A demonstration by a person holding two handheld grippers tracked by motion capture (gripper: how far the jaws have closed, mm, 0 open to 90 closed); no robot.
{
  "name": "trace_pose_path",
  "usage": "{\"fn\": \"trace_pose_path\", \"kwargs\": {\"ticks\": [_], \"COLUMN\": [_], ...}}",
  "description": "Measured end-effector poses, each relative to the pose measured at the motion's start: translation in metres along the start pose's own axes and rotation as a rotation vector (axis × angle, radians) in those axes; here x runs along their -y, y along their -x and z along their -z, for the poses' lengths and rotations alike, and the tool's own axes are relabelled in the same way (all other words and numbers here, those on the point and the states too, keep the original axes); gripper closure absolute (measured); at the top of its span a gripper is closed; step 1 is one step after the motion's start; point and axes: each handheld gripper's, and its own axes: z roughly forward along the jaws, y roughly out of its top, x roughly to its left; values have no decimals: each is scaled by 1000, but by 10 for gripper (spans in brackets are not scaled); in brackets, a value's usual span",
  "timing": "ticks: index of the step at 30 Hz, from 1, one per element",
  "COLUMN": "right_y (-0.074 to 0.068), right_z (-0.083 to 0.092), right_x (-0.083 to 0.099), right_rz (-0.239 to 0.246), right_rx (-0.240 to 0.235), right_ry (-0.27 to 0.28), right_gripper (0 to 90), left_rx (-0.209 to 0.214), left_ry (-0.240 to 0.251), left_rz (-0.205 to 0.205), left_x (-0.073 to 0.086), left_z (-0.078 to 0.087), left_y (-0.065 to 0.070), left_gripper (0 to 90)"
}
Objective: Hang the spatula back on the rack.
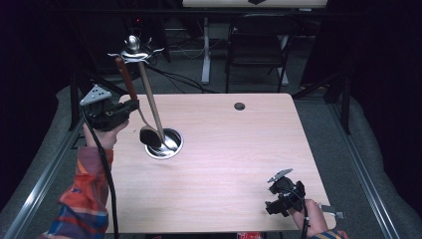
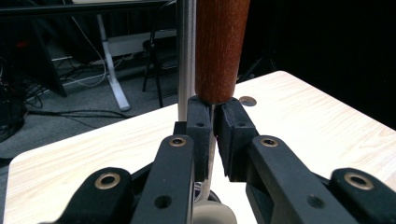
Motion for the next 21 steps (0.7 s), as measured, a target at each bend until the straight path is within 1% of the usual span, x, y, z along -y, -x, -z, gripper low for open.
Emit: {"fn": "trace_pose_path", "kwargs": {"ticks": [6, 8, 10, 13, 14, 16, 17, 18, 19, 20, 21], "right_y": [0, 0, 0, 0, 0, 0, 0, 0, 0, 0, 0], "right_z": [0, 0, 1, 0, 0, 1, 1, 1, 1, 1, 1], "right_x": [0, 0, 0, 0, 0, 0, 0, 0, 0, 0, 0], "right_rz": [2, -5, -3, -6, -6, -2, -2, -3, -3, -3, -3], "right_rx": [4, 1, 4, 2, 2, 0, 0, 0, 0, 1, 1], "right_ry": [-1, 11, 9, 12, 12, 8, 8, 9, 9, 10, 10], "right_gripper": [153, 153, 153, 153, 153, 153, 153, 153, 153, 153, 153], "left_rx": [-15, -15, -13, -23, -32, -36, -32, -36, -46, -54, -54], "left_ry": [6, 6, -1, -3, -7, -10, -11, -12, -12, -11, -11], "left_rz": [6, 11, 10, 6, 5, 2, 4, 10, 15, 19, 19], "left_x": [0, 0, 0, -1, -1, -2, -2, -3, -4, -5, -5], "left_z": [0, 0, 1, 2, 3, 4, 4, 5, 6, 9, 9], "left_y": [1, 1, 1, 1, 2, 3, 3, 3, 4, 4, 4], "left_gripper": [818, 807, 792, 740, 740, 675, 675, 598, 598, 537, 509]}}
